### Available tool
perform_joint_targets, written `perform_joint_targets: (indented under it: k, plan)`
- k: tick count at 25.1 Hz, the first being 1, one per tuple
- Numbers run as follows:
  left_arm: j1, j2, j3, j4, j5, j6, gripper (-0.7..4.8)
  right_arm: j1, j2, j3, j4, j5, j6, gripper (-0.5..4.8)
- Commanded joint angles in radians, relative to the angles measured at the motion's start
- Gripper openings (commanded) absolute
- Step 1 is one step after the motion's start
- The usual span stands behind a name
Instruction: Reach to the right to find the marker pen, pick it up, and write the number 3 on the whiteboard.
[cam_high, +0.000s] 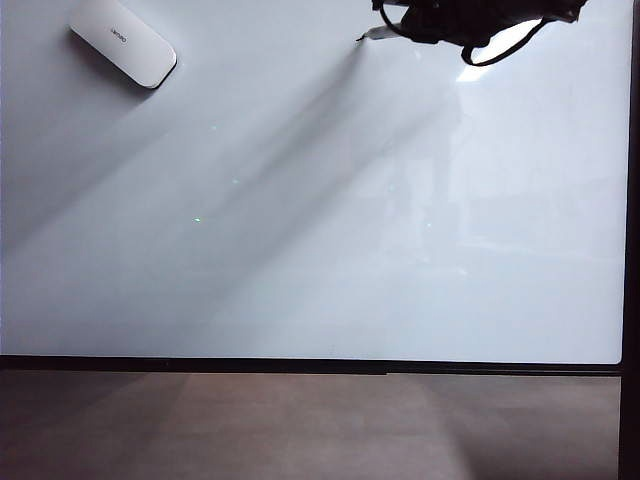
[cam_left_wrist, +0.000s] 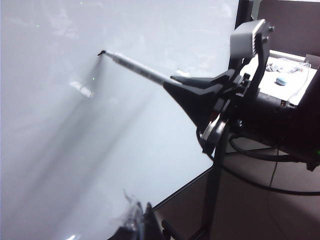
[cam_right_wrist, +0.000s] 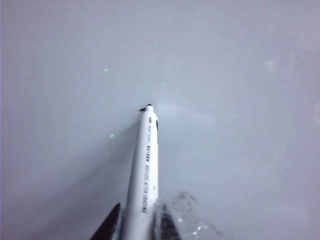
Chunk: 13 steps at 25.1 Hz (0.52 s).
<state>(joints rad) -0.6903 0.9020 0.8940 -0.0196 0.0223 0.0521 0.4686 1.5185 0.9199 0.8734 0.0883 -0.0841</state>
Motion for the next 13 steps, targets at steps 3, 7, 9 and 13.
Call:
perform_joint_targets:
  k: [3, 7, 9, 13]
  plan:
    - [0.0, -0.003, 0.003, 0.006, 0.0, 0.001, -0.05, -0.001, -0.019, 0.007, -0.005, 0.051, -0.002, 0.43]
    - [0.0, -0.003, 0.003, 0.006, -0.001, 0.001, -0.05, -0.001, -0.021, 0.006, -0.032, 0.058, -0.002, 0.43]
    - [0.0, -0.003, 0.003, 0.006, 0.0, 0.0, -0.05, -0.001, -0.021, 0.006, -0.032, 0.072, -0.002, 0.43]
    - [0.0, -0.003, 0.003, 0.003, 0.0, 0.001, -0.05, -0.001, -0.023, 0.006, -0.032, 0.079, -0.002, 0.43]
